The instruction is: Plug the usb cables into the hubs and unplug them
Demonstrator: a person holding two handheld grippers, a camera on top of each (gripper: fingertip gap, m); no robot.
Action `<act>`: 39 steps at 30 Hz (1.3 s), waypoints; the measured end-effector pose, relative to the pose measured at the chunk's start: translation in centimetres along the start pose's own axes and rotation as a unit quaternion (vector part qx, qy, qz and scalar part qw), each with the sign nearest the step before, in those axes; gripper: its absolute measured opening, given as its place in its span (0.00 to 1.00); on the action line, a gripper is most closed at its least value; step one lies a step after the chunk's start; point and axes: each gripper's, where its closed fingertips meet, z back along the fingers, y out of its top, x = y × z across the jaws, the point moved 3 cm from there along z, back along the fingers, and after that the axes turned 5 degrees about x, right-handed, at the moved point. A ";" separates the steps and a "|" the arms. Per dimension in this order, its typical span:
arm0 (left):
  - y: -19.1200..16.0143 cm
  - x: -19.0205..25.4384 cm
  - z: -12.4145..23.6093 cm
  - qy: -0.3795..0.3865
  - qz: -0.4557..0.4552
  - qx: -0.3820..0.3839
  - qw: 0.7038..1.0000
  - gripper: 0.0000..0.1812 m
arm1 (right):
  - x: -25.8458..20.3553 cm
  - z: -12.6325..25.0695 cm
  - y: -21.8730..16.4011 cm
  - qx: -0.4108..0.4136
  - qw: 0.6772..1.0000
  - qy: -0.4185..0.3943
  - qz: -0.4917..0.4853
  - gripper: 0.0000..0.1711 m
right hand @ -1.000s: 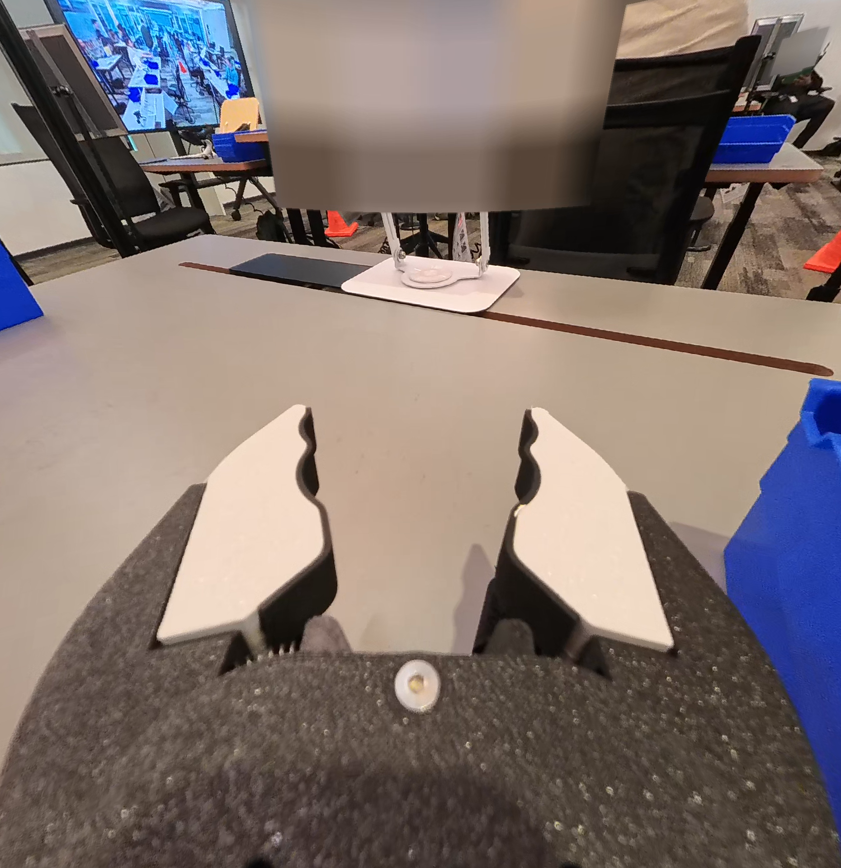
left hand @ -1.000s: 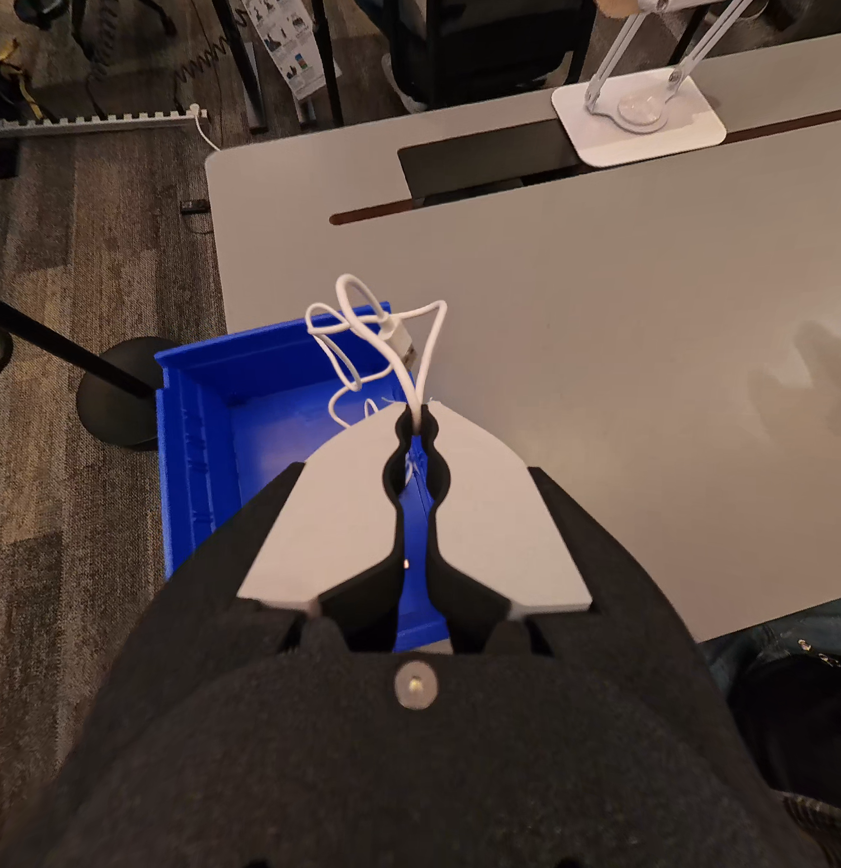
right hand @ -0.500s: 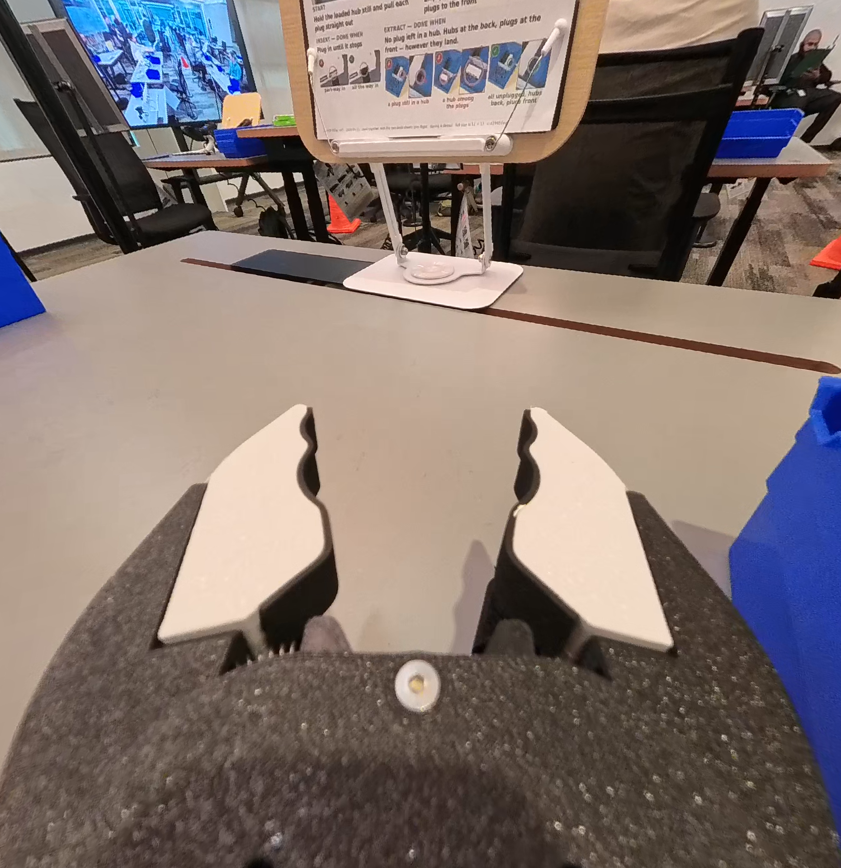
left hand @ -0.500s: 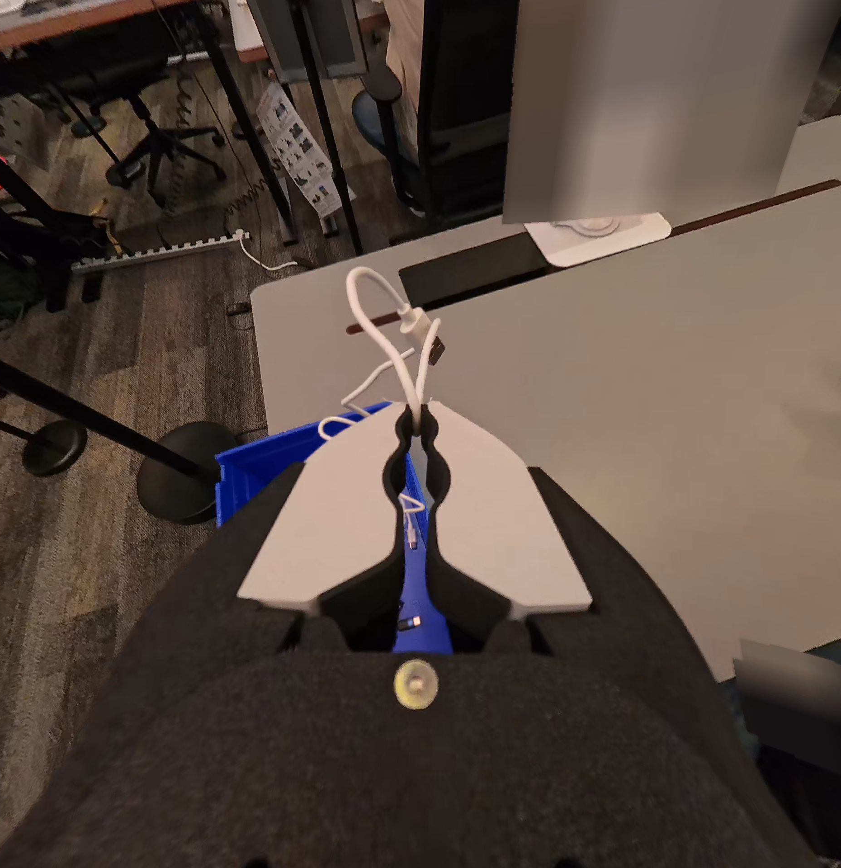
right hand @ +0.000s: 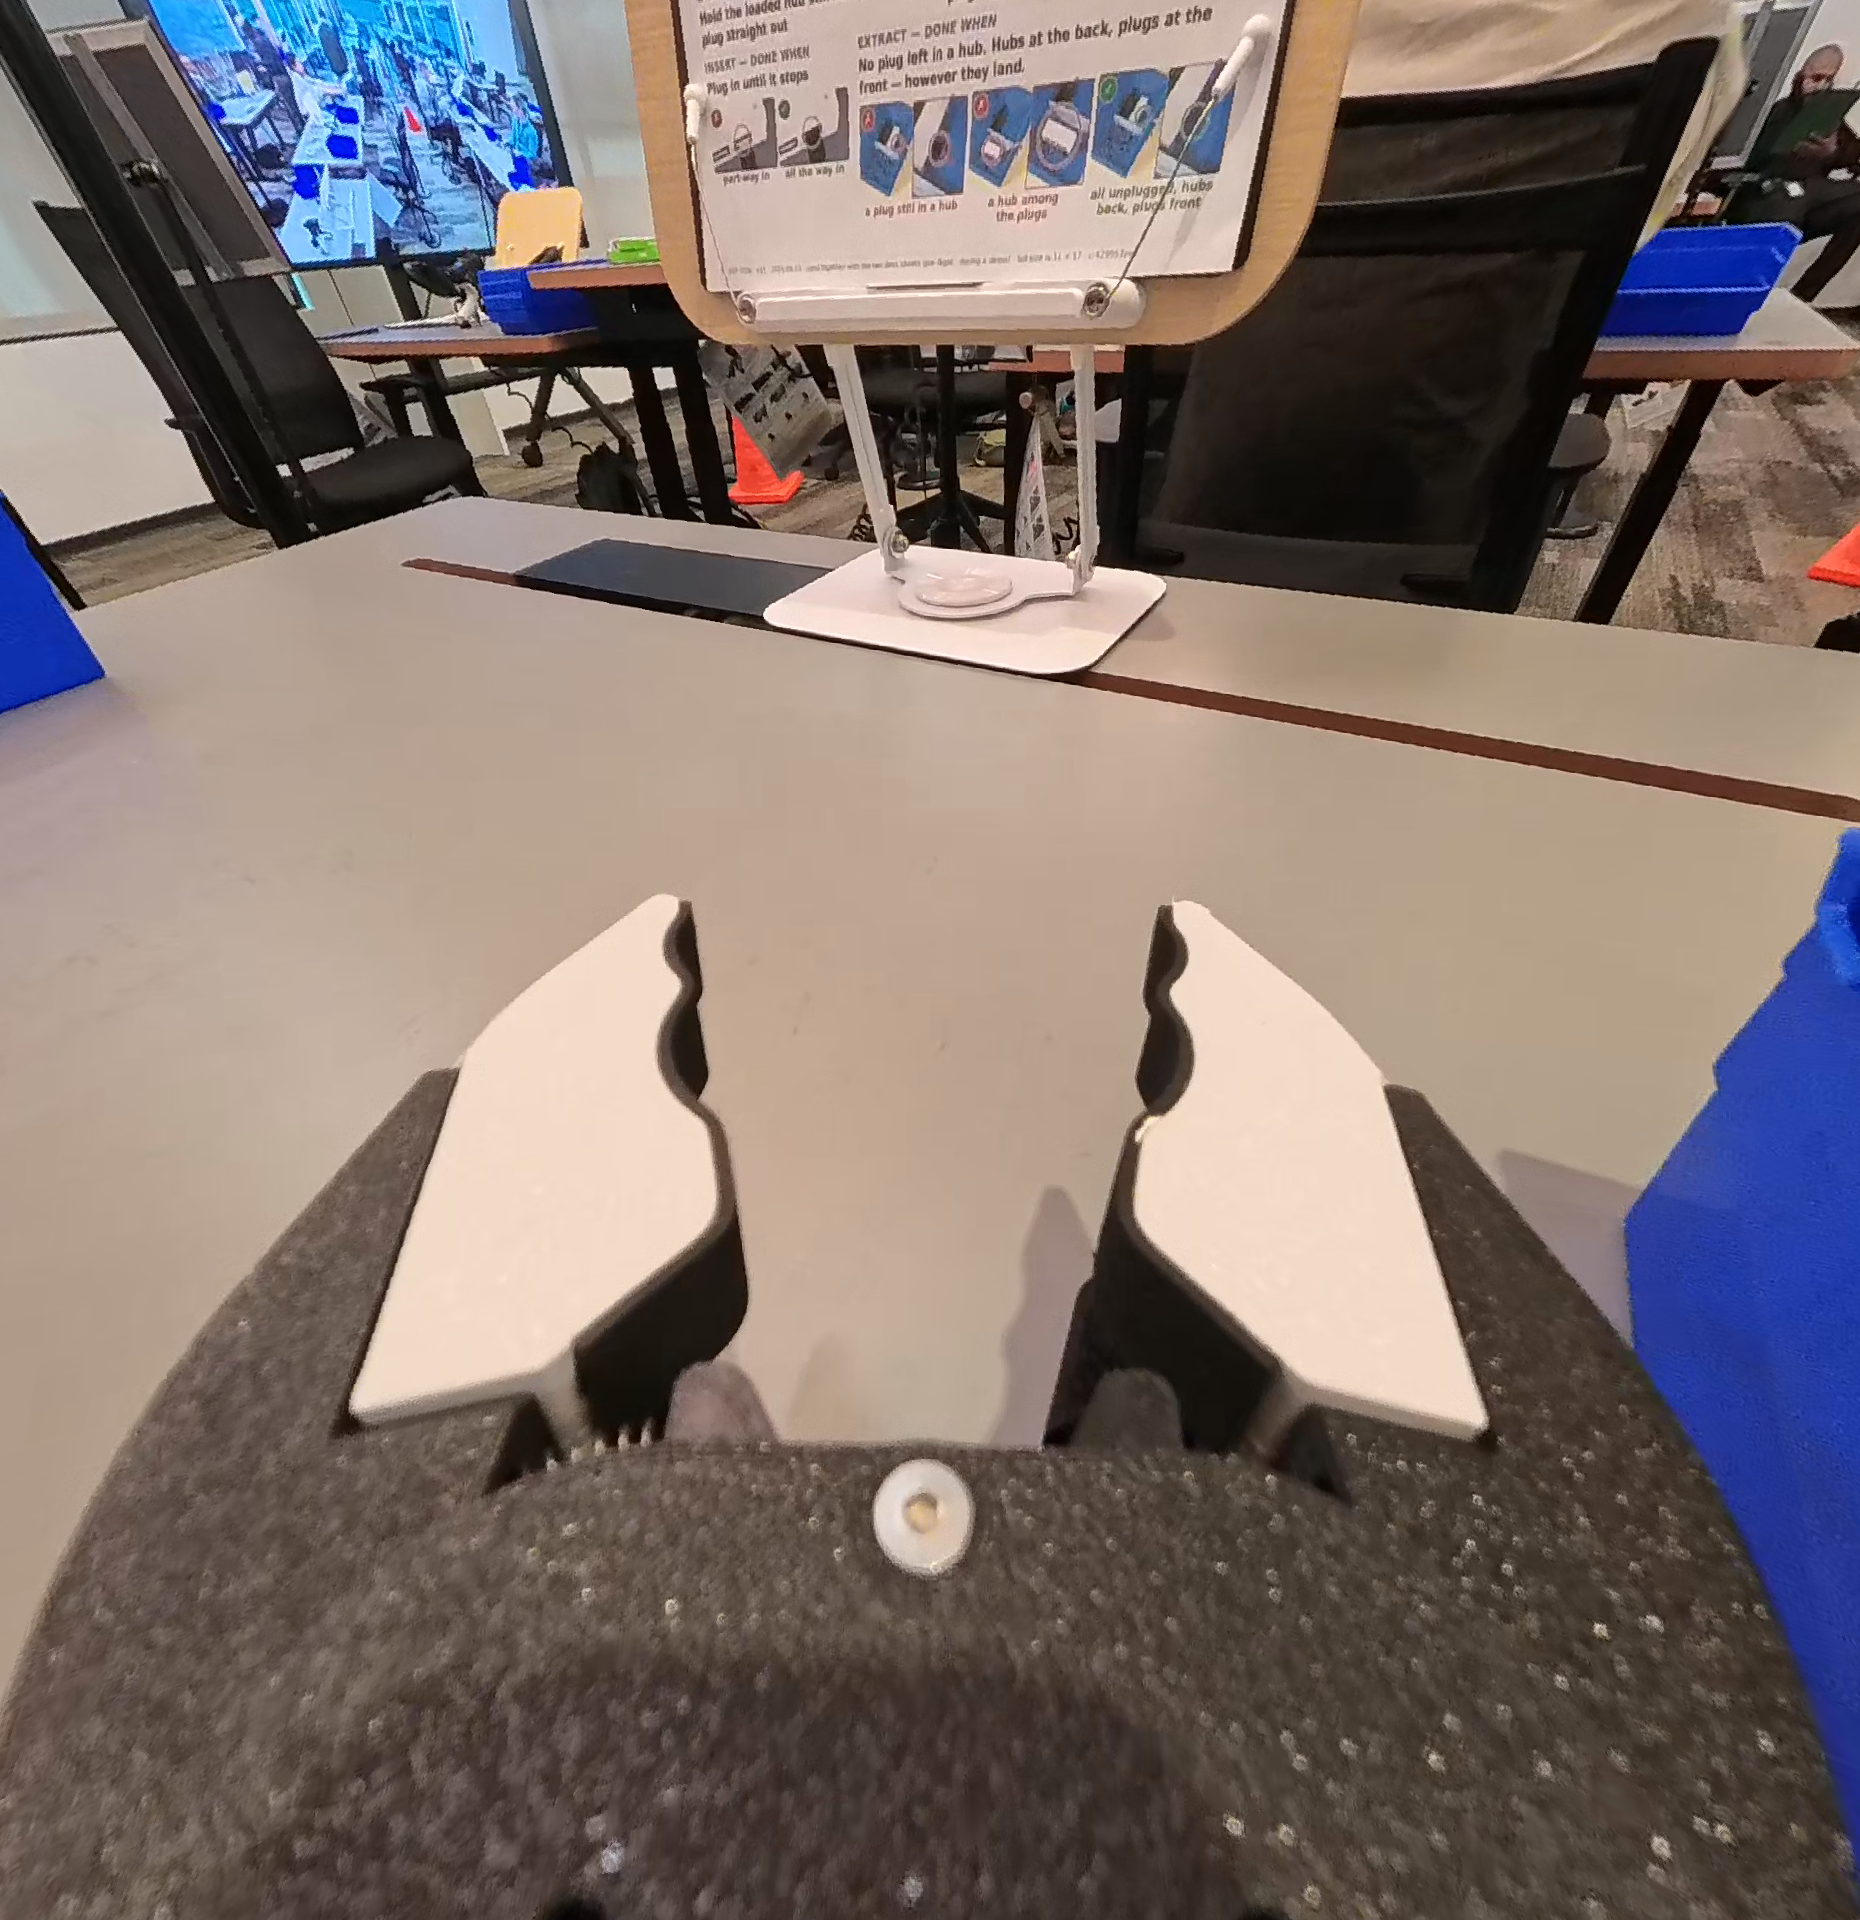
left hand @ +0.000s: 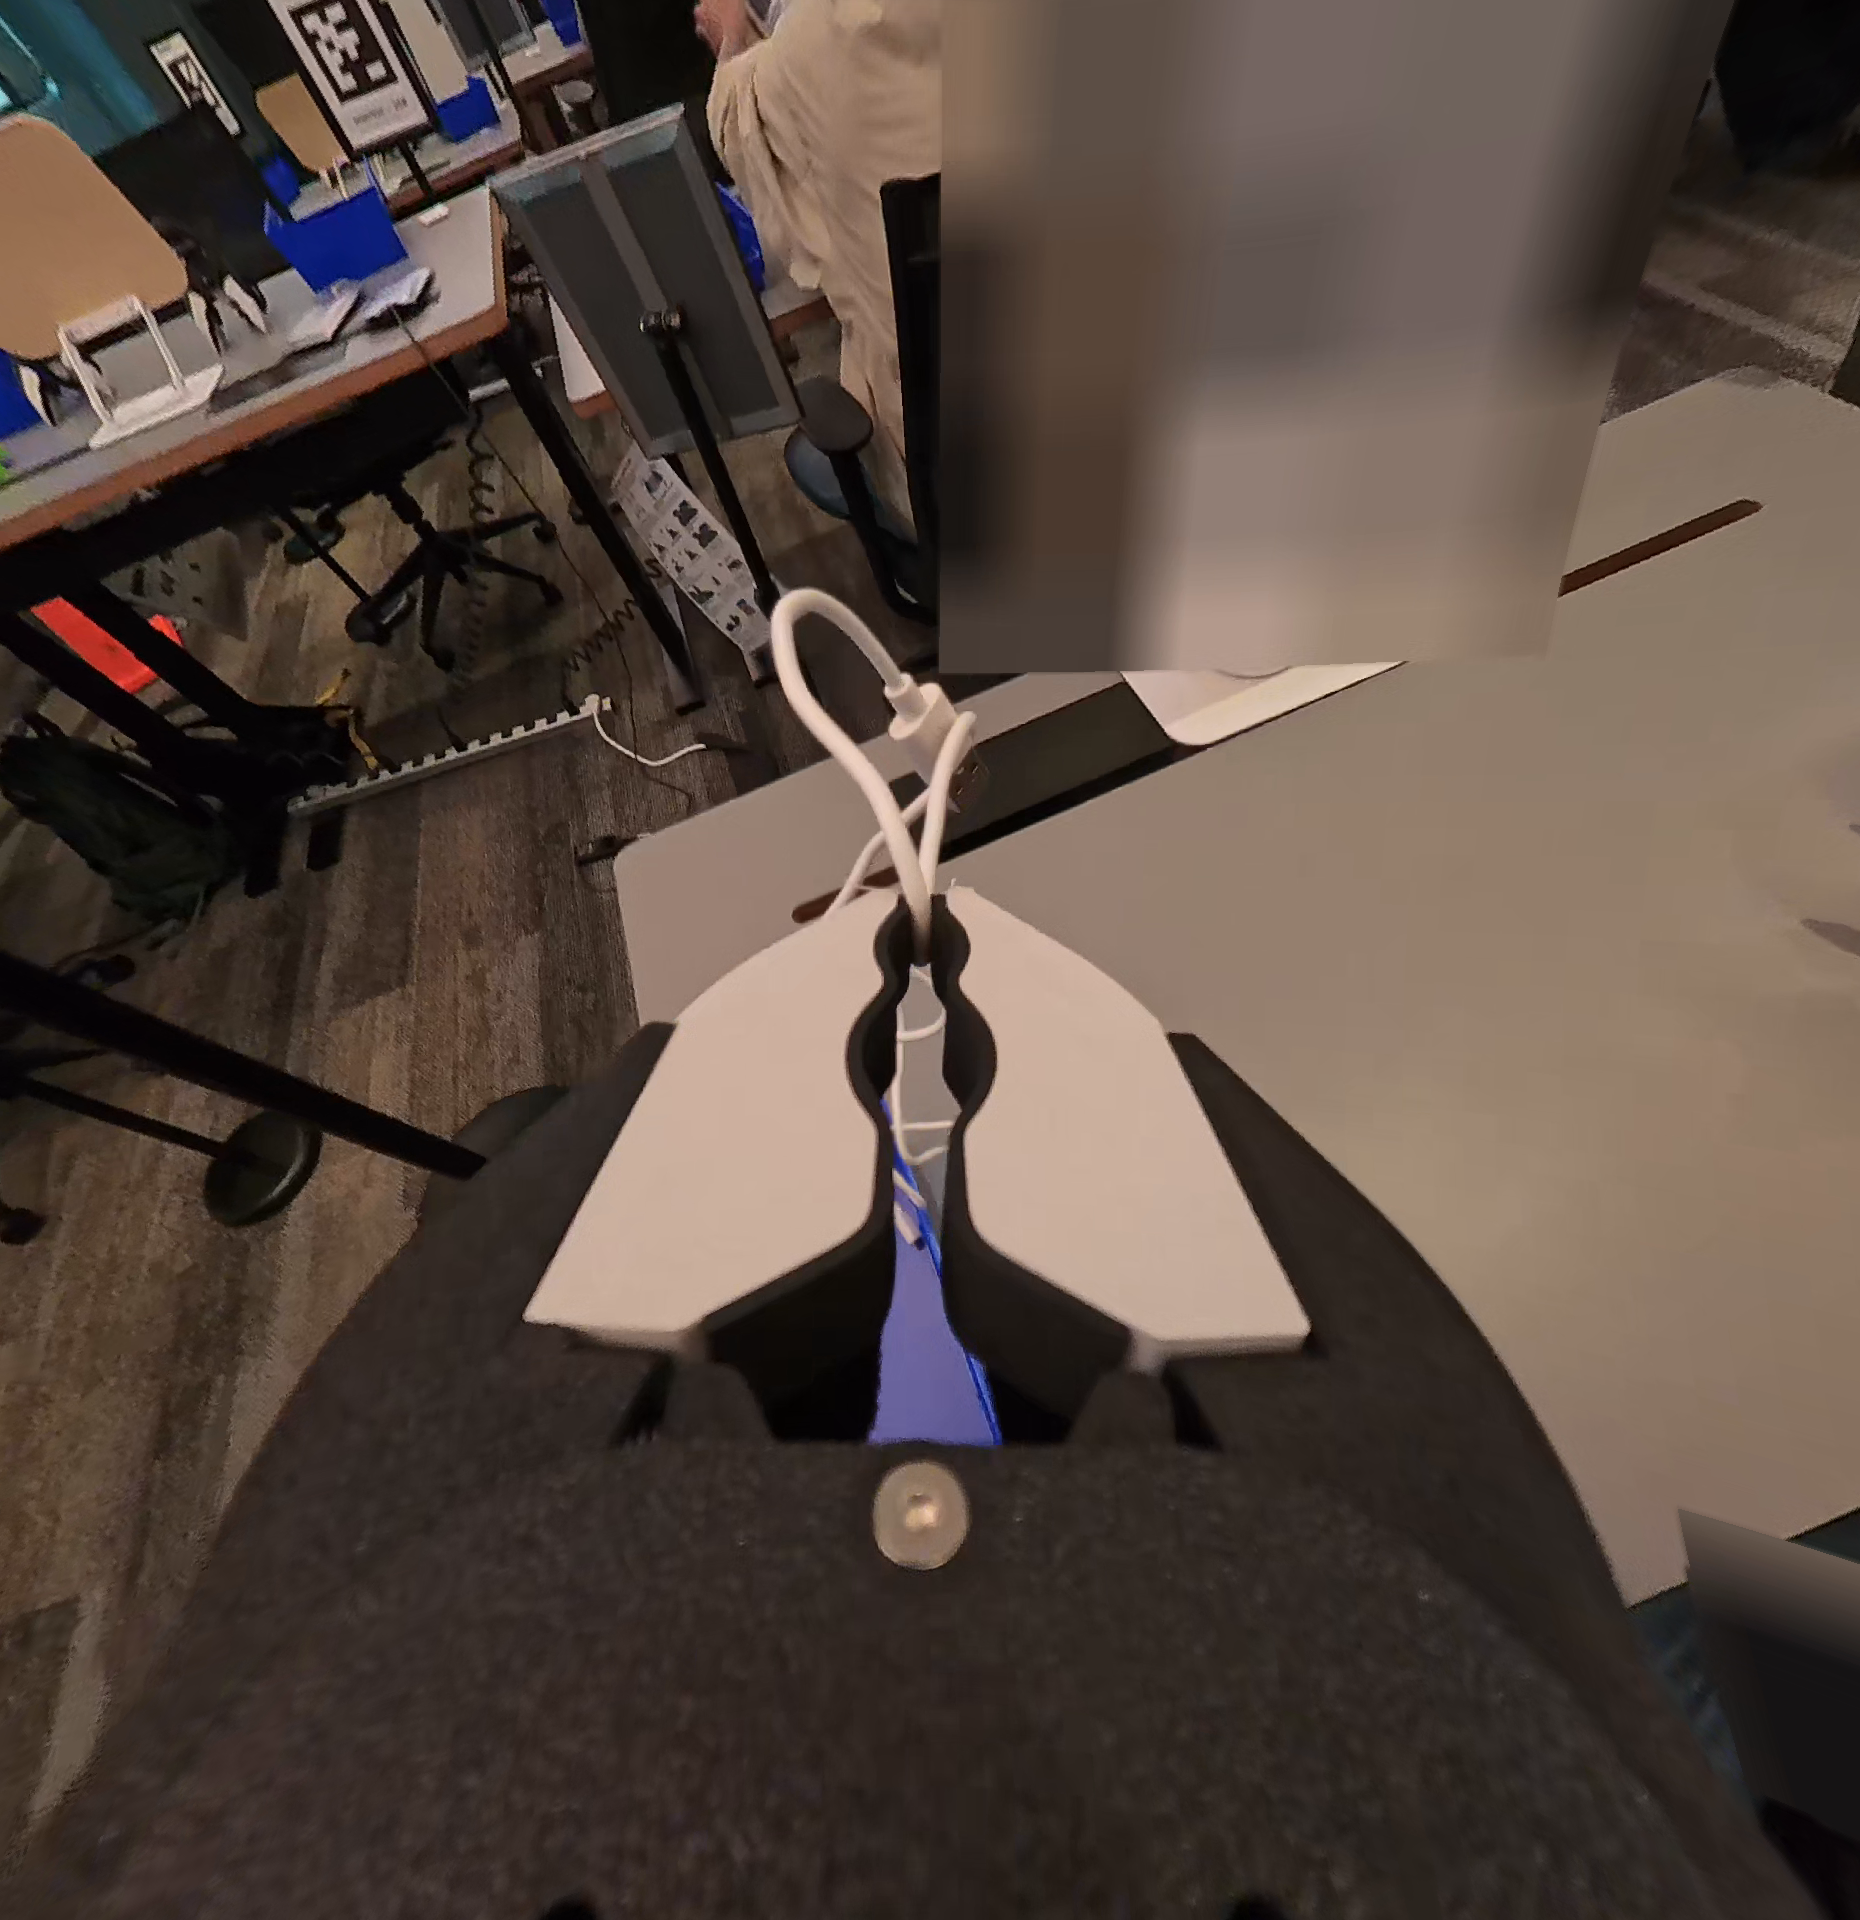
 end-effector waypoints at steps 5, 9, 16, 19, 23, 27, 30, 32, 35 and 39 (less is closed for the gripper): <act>3.5 1.7 0.1 -0.008 -0.024 0.015 1.000 0.01 | 0.0 0.0 0.0 -0.001 1.000 0.000 0.001 0.47; 5.6 3.4 -0.1 -0.019 -0.043 0.026 0.999 0.01 | 0.0 0.0 0.0 0.000 1.000 0.001 -0.001 0.47; 7.7 6.5 -0.8 -0.050 -0.062 0.036 0.996 0.01 | -0.1 -0.1 -0.1 -0.004 1.000 0.004 -0.001 0.47; 7.5 8.7 -1.4 -0.083 -0.065 0.039 0.994 0.01 | -0.1 -0.1 -0.1 -0.002 1.000 0.004 -0.001 0.47; 6.5 11.9 -2.9 -0.123 -0.076 0.031 0.989 0.01 | -0.1 -0.1 0.0 -0.002 1.000 0.005 -0.002 0.47; 5.0 15.2 -4.5 -0.167 -0.084 0.022 0.982 0.01 | -0.1 -0.1 -0.1 -0.005 1.000 0.007 -0.001 0.47; 3.7 17.1 -5.9 -0.196 -0.079 0.018 0.977 0.01 | -0.1 -0.2 -0.3 -0.008 1.000 0.008 -0.001 0.47; 2.6 18.0 -6.9 -0.217 -0.070 0.013 0.974 0.01 | -0.2 -0.2 -0.3 -0.009 1.000 0.008 -0.001 0.47; 0.5 18.9 -8.5 -0.241 -0.054 0.001 0.969 0.01 | -0.2 -0.2 -0.4 -0.009 1.000 0.009 -0.001 0.47; -2.5 19.7 -10.5 -0.264 -0.037 -0.024 0.964 0.01 | -0.2 -0.2 -0.4 -0.009 1.000 0.010 -0.002 0.47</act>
